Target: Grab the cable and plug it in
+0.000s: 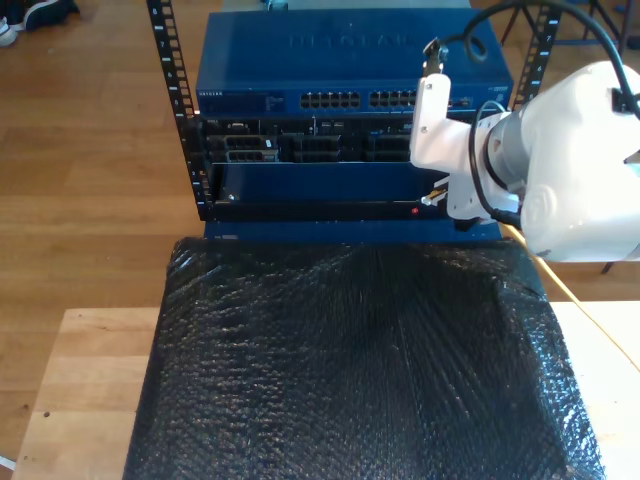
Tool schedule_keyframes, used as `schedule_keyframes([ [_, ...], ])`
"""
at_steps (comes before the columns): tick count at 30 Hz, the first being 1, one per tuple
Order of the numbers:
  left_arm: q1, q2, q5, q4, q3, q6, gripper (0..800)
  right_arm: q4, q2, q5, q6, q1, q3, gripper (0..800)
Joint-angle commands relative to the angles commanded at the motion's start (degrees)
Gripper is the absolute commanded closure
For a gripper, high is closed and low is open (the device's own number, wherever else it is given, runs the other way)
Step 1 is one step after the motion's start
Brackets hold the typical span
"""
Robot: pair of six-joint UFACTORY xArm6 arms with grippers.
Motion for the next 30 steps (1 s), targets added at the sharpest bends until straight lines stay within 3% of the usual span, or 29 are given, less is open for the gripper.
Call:
schedule_keyframes([
  [12,0.0,0.6,0.3,0.0,-0.2,0.0,0,0.0,-0.3,-19.0,-0.1,5.6,12.9,800],
  [30,0.0,0.6,0.3,0.0,-0.2,0.0,0,0.2,6.9,-40.4,-0.1,8.8,12.0,800],
])
